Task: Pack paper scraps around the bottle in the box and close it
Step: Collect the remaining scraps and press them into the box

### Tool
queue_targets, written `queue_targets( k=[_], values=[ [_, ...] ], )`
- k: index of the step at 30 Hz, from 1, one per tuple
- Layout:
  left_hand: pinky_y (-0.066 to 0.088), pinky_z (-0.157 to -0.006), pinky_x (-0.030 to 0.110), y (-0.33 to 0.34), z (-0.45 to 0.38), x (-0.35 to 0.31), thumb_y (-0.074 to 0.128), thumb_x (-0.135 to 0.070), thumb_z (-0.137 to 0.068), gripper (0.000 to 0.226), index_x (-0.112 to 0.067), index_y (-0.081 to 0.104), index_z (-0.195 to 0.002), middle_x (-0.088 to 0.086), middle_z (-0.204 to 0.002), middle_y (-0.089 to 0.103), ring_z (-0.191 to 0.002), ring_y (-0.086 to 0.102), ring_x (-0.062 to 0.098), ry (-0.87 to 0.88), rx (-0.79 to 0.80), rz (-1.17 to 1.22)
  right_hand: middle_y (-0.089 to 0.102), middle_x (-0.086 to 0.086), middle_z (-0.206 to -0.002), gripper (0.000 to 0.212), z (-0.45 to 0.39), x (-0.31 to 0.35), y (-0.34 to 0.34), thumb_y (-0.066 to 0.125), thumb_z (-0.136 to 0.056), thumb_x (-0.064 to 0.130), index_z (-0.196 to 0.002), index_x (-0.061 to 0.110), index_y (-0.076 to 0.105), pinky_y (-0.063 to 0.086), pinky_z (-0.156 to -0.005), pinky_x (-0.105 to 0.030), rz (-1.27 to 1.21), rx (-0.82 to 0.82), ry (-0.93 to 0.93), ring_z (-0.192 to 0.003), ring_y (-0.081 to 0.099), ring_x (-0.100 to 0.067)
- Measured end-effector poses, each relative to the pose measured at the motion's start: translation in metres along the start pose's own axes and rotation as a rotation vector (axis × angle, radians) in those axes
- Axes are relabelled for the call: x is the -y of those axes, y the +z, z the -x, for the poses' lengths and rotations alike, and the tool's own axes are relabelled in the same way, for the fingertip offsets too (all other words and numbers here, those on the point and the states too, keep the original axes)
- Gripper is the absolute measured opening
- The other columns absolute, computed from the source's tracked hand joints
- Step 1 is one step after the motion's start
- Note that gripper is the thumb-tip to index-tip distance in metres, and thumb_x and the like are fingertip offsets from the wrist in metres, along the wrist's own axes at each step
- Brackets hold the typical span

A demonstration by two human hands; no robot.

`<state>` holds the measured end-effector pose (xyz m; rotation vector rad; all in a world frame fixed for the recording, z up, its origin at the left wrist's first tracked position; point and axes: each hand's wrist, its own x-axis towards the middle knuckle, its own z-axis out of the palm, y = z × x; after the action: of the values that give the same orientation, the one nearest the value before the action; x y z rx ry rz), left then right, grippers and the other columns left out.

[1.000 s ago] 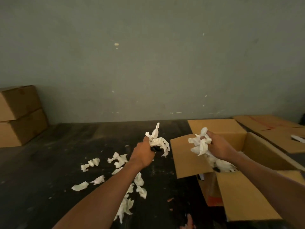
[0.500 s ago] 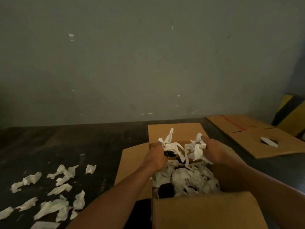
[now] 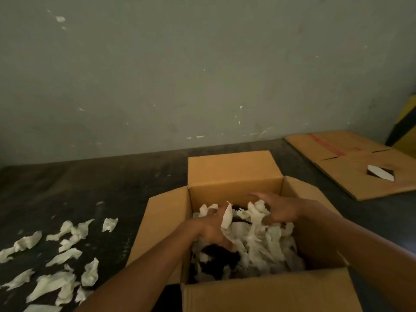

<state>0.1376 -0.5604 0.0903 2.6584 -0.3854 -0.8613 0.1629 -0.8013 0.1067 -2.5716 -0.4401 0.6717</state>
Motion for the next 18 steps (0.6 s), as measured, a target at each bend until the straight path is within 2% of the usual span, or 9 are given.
queue_targets(
  k=[2, 3, 4, 6, 8, 10, 13, 16, 18],
  values=[
    [0.017, -0.119, 0.048, 0.005, -0.007, 0.001, 0.068, -0.066, -0.074, 0.122, -0.035, -0.023, -0.149, -0.001, -0.162, -0.019, -0.15, -0.008, 0.027, 0.007, -0.009, 0.001, 0.014, 0.001, -0.161, 0.08, -0.001, -0.003, -0.001, 0.062, -0.09, 0.041, -0.152, 0.037, 0.011, 0.034, -0.103, -0.028, -0.066, -0.043, 0.01, -0.142, 0.027, -0.021],
    [0.016, -0.119, 0.049, 0.01, -0.013, 0.002, 0.065, -0.071, -0.072, 0.123, -0.035, -0.024, -0.148, -0.002, -0.161, -0.021, -0.15, -0.009, 0.027, -0.002, -0.01, 0.01, 0.01, 0.001, -0.162, 0.083, -0.006, -0.008, 0.002, 0.059, -0.087, 0.053, -0.152, 0.039, 0.009, 0.033, -0.109, -0.034, -0.052, -0.073, 0.03, -0.143, 0.024, -0.024],
    [0.014, -0.119, 0.051, 0.015, -0.019, 0.002, 0.063, -0.076, -0.069, 0.125, -0.036, -0.026, -0.147, -0.003, -0.16, -0.024, -0.149, -0.011, 0.027, -0.016, -0.002, 0.01, 0.004, 0.001, -0.163, 0.091, -0.011, -0.013, 0.007, 0.058, -0.081, 0.066, -0.151, 0.041, 0.004, 0.028, -0.114, -0.042, 0.003, -0.069, 0.064, -0.146, 0.017, -0.028],
    [0.01, -0.117, 0.059, 0.032, -0.036, 0.001, 0.061, -0.082, -0.064, 0.13, -0.038, -0.032, -0.143, -0.005, -0.156, -0.033, -0.147, -0.017, 0.032, -0.046, 0.039, -0.024, -0.016, 0.001, -0.161, 0.118, -0.024, -0.022, 0.025, 0.057, -0.065, 0.082, -0.149, 0.041, -0.015, 0.012, -0.118, -0.053, 0.155, 0.043, 0.141, -0.148, -0.004, -0.034],
    [0.003, -0.116, 0.063, 0.05, -0.05, -0.004, 0.061, -0.083, -0.062, 0.134, -0.036, -0.039, -0.138, -0.004, -0.153, -0.039, -0.144, -0.026, 0.034, -0.056, 0.073, -0.094, -0.028, -0.001, -0.158, 0.142, -0.035, -0.028, 0.044, 0.059, -0.045, 0.09, -0.144, 0.038, -0.029, 0.004, -0.118, -0.054, 0.226, 0.171, 0.182, -0.147, -0.016, -0.032],
    [-0.001, -0.116, 0.062, 0.063, -0.06, -0.011, 0.064, -0.076, -0.068, 0.133, -0.029, -0.038, -0.14, -0.001, -0.153, -0.039, -0.143, -0.029, 0.035, -0.056, 0.073, -0.114, -0.03, -0.001, -0.157, 0.152, -0.045, -0.033, 0.057, 0.062, -0.037, 0.09, -0.142, 0.034, -0.033, 0.003, -0.119, -0.052, 0.242, 0.226, 0.17, -0.147, -0.018, -0.026],
    [-0.003, -0.115, 0.059, 0.078, -0.069, -0.012, 0.067, -0.062, -0.077, 0.127, -0.019, -0.03, -0.147, 0.003, -0.154, -0.037, -0.143, -0.03, 0.033, -0.066, 0.067, -0.131, -0.033, 0.002, -0.156, 0.153, -0.057, -0.035, 0.075, 0.068, -0.041, 0.085, -0.139, 0.034, -0.038, 0.004, -0.119, -0.054, 0.262, 0.265, 0.16, -0.147, -0.019, -0.023],
    [-0.006, -0.115, 0.057, 0.088, -0.075, -0.006, 0.064, -0.061, -0.081, 0.124, -0.014, -0.03, -0.146, 0.006, -0.154, -0.037, -0.143, -0.03, 0.033, -0.071, 0.068, -0.195, -0.038, 0.001, -0.153, 0.145, -0.067, -0.038, 0.095, 0.073, -0.058, 0.073, -0.135, 0.032, -0.043, 0.004, -0.119, -0.056, 0.283, 0.302, 0.144, -0.145, -0.023, -0.023],
    [-0.006, -0.115, 0.057, 0.085, -0.076, -0.004, 0.066, -0.061, -0.079, 0.125, -0.015, -0.029, -0.147, 0.005, -0.155, -0.036, -0.144, -0.028, 0.032, -0.08, 0.09, -0.18, -0.038, 0.001, -0.153, 0.141, -0.067, -0.038, 0.094, 0.074, -0.062, 0.069, -0.134, 0.034, -0.043, 0.002, -0.119, -0.056, 0.306, 0.308, 0.131, -0.145, -0.024, -0.024]
  ],
)
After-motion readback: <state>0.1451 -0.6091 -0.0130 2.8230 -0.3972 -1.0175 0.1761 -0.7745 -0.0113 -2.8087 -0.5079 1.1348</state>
